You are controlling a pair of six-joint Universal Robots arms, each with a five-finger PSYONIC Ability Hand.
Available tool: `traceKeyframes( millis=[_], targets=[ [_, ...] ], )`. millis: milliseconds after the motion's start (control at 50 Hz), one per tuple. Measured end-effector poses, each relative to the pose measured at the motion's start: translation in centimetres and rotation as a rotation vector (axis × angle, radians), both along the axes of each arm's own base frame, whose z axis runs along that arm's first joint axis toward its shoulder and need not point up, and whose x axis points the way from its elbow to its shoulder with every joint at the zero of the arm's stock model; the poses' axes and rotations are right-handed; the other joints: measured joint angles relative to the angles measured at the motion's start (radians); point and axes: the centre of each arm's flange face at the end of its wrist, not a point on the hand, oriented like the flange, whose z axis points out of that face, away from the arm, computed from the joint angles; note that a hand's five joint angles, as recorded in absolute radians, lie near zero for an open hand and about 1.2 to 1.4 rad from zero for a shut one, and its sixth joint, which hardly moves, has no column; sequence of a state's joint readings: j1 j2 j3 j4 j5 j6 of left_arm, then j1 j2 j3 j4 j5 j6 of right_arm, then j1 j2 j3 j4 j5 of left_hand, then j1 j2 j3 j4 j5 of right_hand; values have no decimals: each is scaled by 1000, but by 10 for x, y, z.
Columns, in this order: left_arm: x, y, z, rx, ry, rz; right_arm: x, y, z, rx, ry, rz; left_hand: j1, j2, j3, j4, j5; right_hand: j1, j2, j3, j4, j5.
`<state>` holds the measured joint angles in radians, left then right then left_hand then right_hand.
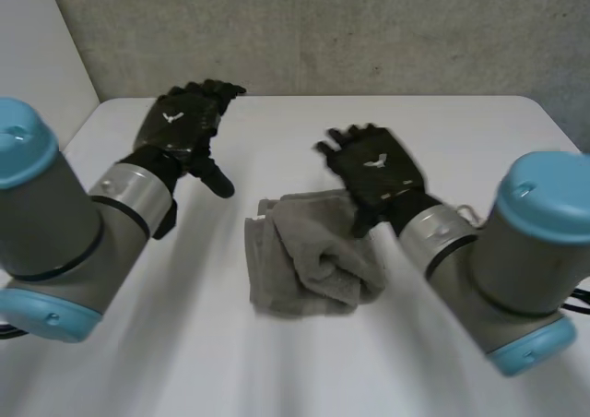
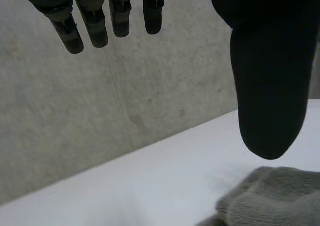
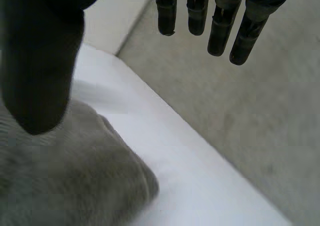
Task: Fold the laundry
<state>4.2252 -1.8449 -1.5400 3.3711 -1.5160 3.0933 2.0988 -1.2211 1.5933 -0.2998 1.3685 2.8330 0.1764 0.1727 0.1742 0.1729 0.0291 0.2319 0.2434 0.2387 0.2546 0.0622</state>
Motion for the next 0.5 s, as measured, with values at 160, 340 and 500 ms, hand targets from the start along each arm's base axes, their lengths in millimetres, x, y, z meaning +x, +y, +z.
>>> traceKeyframes(
  millis=[160,340,500],
  targets=[
    [-27,14,-41,155,6,-39,-19,-20,-17,247,-72,-77,0,1,0,1,0,0,0,0,0,0],
    [-48,32,-87,258,-67,-86,-18,-24,-46,415,-69,-73,0,2,1,1,0,0,0,0,0,0],
    [-52,36,-119,318,-122,-87,-18,-28,-69,464,-39,-84,0,2,1,1,0,0,0,0,0,0]
  ],
)
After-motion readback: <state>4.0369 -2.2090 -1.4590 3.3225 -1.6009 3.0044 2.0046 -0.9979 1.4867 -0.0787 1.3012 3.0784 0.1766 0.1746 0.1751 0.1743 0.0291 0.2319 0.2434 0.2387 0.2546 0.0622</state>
